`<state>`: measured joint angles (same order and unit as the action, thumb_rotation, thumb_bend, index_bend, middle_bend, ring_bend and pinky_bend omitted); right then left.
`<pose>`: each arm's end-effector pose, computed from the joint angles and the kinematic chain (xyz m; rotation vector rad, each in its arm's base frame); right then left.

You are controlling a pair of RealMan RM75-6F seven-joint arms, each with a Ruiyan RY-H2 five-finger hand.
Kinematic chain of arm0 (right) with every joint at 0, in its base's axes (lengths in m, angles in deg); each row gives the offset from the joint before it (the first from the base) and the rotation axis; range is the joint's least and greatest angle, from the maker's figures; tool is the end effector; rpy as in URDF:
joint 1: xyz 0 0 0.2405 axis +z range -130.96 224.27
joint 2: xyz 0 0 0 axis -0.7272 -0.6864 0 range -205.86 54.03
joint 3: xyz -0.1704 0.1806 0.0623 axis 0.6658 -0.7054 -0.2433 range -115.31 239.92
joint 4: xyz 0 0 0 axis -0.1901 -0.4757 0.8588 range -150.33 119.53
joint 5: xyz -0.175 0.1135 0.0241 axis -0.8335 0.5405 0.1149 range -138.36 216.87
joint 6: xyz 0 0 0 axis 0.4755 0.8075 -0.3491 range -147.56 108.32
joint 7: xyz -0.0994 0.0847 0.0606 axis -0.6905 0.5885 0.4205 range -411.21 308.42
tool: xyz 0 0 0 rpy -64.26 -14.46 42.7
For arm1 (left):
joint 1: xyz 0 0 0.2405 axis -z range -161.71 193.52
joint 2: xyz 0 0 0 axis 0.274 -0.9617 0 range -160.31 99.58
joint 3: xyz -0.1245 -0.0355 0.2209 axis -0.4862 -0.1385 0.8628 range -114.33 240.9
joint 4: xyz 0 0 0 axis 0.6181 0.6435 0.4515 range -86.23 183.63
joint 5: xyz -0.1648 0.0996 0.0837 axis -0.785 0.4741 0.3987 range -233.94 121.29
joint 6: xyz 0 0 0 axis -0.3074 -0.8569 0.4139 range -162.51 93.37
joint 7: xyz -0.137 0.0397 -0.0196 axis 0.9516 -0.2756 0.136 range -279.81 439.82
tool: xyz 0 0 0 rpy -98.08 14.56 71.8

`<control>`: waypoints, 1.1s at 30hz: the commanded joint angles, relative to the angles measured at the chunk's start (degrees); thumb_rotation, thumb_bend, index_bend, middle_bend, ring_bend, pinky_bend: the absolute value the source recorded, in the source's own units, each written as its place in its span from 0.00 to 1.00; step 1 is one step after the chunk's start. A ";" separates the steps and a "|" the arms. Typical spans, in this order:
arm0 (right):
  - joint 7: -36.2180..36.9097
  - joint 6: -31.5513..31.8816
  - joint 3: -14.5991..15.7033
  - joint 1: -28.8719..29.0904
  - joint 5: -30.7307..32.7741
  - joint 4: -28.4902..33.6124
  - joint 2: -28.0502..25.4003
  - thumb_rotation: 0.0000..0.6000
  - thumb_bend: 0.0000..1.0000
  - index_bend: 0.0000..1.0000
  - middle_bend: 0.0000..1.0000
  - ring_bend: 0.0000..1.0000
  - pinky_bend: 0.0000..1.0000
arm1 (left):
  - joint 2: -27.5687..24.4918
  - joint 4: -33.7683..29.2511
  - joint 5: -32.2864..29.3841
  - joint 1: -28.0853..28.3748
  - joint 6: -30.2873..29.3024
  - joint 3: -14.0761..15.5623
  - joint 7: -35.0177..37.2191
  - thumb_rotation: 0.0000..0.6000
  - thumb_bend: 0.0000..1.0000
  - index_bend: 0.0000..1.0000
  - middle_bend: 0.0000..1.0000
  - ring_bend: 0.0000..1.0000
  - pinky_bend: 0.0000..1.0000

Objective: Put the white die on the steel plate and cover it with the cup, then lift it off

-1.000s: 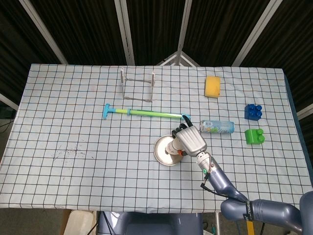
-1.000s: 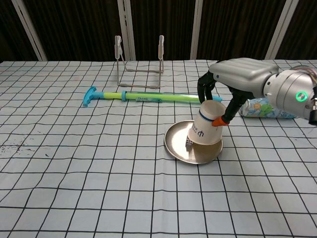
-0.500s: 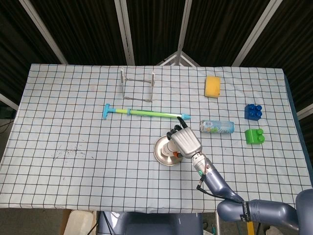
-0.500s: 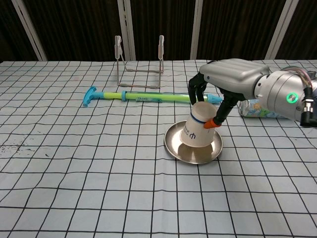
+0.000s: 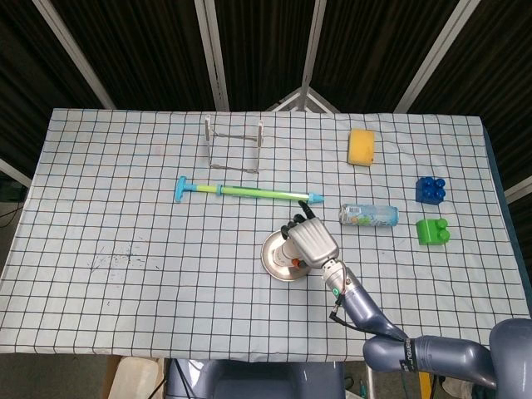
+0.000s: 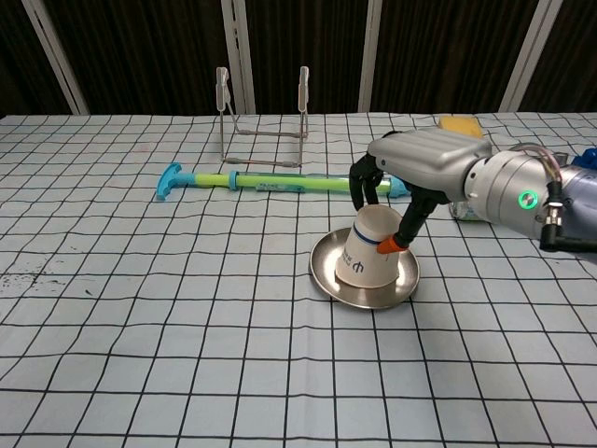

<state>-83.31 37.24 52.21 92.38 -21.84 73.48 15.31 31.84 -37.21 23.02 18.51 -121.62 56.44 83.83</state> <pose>-0.1089 -0.3326 -0.0308 1.9612 -0.7983 0.9048 -0.3474 0.1819 0.2055 -1.2130 -0.8240 -0.8406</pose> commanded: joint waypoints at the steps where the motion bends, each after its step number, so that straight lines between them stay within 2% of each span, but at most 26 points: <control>1: 0.13 -0.29 0.27 0.19 0.00 -0.83 0.52 1.00 0.36 0.56 0.52 0.29 0.00 | -0.05 -0.03 -0.13 -0.04 -0.03 -0.07 0.08 1.00 0.68 0.20 0.00 0.00 0.09; 12: 0.62 -0.89 0.25 1.06 -0.51 -2.29 2.06 1.00 0.36 0.56 0.53 0.29 0.00 | -0.01 -0.22 -0.35 0.19 0.37 -0.13 -0.25 1.00 0.68 0.20 0.00 0.00 0.09; 23: 2.36 -2.32 -2.20 3.23 0.15 -5.25 4.09 1.00 0.36 0.56 0.53 0.30 0.00 | -0.02 -0.08 -0.39 0.38 0.63 -0.21 0.07 1.00 0.68 0.20 0.00 0.00 0.09; 33: 5.37 -2.40 -3.35 3.25 0.38 -8.26 3.60 1.00 0.36 0.56 0.53 0.30 0.00 | 0.14 -0.05 -0.29 0.54 0.78 -0.11 -0.33 1.00 0.68 0.20 0.00 0.00 0.09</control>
<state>-78.04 34.78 48.90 95.69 -21.41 65.31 19.00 31.99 -37.26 22.73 19.05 -120.84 56.32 83.49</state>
